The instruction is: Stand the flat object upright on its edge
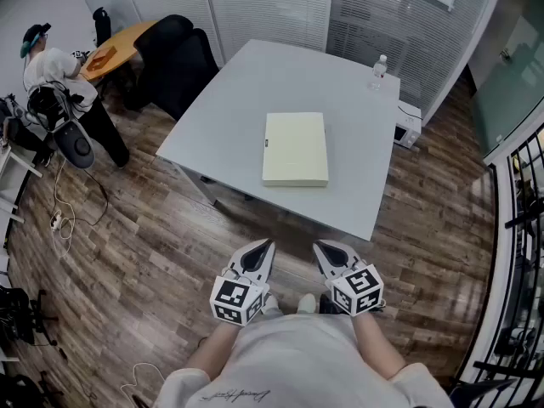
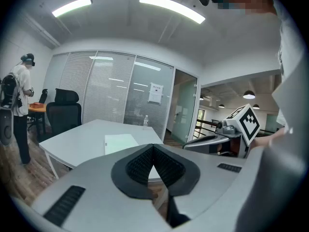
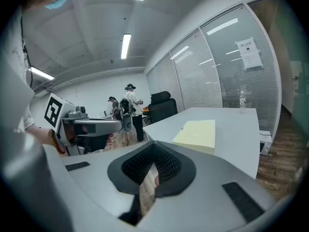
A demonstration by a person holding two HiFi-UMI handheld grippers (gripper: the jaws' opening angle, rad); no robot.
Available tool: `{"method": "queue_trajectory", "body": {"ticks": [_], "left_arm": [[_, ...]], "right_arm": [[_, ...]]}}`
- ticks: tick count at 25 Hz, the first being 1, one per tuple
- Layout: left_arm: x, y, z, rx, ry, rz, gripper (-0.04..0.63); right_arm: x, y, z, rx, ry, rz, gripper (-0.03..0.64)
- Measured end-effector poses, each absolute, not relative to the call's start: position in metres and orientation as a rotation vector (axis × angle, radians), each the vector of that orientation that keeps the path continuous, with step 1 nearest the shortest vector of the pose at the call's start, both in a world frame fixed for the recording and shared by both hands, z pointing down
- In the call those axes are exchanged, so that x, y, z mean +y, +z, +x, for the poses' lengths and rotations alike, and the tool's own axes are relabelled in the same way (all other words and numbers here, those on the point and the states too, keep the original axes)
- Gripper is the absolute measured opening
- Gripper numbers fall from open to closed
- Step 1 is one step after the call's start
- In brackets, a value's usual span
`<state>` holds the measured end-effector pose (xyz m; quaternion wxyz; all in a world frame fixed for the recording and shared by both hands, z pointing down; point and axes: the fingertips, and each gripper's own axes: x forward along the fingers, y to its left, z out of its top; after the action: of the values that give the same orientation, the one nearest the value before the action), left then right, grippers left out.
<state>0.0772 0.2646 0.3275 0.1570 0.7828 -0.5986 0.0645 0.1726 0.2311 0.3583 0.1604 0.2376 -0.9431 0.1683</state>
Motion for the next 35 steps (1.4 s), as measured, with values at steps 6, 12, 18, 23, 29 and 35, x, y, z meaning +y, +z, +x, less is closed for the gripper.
{"method": "queue_trajectory", "body": {"ticks": [6, 12, 18, 23, 29, 35], "left_arm": [[0.269, 0.329, 0.076, -1.694, 0.185, 2.239, 0.011], [0.269, 0.327, 0.075, -1.687, 0.181, 2.243, 0.011], [0.268, 0.326, 0.069, -1.677, 0.179, 2.257, 0.011], [0.265, 0.324, 0.061, -1.661, 0.172, 2.277, 0.011], [0.271, 0.317, 0.037, -1.664, 0.183, 2.315, 0.011], [0.279, 0.319, 0.025, -1.635, 0.166, 2.337, 0.011]], "right_arm": [[0.236, 0.358, 0.169, -2.695, 0.478, 0.676, 0.024], [0.237, 0.356, 0.168, -2.692, 0.471, 0.677, 0.023], [0.234, 0.353, 0.163, -2.699, 0.476, 0.709, 0.024], [0.233, 0.354, 0.156, -2.695, 0.473, 0.718, 0.023], [0.237, 0.351, 0.139, -2.694, 0.458, 0.747, 0.024], [0.244, 0.355, 0.134, -2.679, 0.466, 0.796, 0.025]]}}
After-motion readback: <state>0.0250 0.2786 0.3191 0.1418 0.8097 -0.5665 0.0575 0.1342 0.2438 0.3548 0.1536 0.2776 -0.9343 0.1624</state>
